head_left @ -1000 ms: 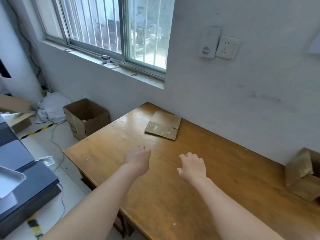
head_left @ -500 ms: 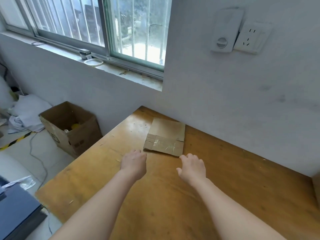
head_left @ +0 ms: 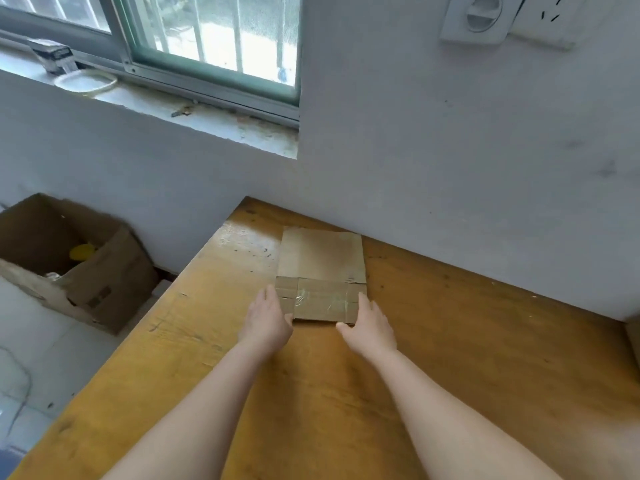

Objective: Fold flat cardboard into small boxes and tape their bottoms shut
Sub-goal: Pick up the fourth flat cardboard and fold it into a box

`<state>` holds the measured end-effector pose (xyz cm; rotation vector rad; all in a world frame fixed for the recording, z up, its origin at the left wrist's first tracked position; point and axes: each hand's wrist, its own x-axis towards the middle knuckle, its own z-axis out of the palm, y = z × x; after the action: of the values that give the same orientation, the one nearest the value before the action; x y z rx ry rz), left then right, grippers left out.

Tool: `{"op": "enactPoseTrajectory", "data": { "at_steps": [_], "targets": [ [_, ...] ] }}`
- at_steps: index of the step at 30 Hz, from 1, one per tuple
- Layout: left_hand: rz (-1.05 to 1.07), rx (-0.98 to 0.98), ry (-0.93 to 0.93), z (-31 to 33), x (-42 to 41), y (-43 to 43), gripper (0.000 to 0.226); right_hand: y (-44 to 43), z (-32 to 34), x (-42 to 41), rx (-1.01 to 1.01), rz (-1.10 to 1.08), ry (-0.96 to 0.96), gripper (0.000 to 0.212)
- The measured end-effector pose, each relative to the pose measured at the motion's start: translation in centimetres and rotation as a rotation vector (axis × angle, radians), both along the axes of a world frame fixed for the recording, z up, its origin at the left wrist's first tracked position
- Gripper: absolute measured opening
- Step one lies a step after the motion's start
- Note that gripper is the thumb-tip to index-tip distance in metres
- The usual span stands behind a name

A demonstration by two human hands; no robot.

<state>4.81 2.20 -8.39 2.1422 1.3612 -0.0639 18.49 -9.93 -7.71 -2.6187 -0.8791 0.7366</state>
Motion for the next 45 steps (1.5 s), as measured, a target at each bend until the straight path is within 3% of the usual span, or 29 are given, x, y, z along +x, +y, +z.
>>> {"op": "enactPoseTrajectory", "data": {
  "at_steps": [3,8,14,18,23,28,34,42,45],
  "targets": [
    [0.075,-0.122,-0.057,-1.0,0.8,0.8,0.061,0.8,-1.0,0.0,0.074,-0.151,0.130,0.083],
    [0.180,-0.137,-0.099,-2.2,0.6,2.0,0.046,0.3,-1.8,-0.1,0.095,-0.312,0.088,0.074],
    [0.429,-0.320,-0.375,-2.7,-1.1,0.1,0.025,-1.2,-1.8,-2.0,0.127,-0.494,0.068,0.052],
    [0.516,-0.391,-0.529,-2.2,-2.3,-2.3,0.034,-3.6,-1.2,-4.1,0.320,-0.629,0.145,0.039],
    [0.451,-0.429,-0.666,-0.4,-3.0,-6.1,0.036,-8.0,0.5,-6.1,0.574,-0.770,0.180,0.027],
    [0.341,-0.433,-0.741,1.8,-3.0,-11.4,0.025,-14.2,2.2,-7.2,0.695,-0.858,0.181,0.019],
    [0.218,-0.463,-0.777,3.8,-2.1,-19.8,0.012,-23.6,4.1,-7.6,0.774,-0.952,0.155,0.019],
    [0.126,-0.519,-0.761,5.9,-0.6,-34.9,0.010,-39.7,6.0,-7.6,0.790,-1.020,0.065,0.017],
    [0.082,-0.532,-0.763,6.3,-0.1,-40.3,0.019,-45.4,6.4,-7.4,0.738,-1.016,0.020,0.018]
  ]
}}
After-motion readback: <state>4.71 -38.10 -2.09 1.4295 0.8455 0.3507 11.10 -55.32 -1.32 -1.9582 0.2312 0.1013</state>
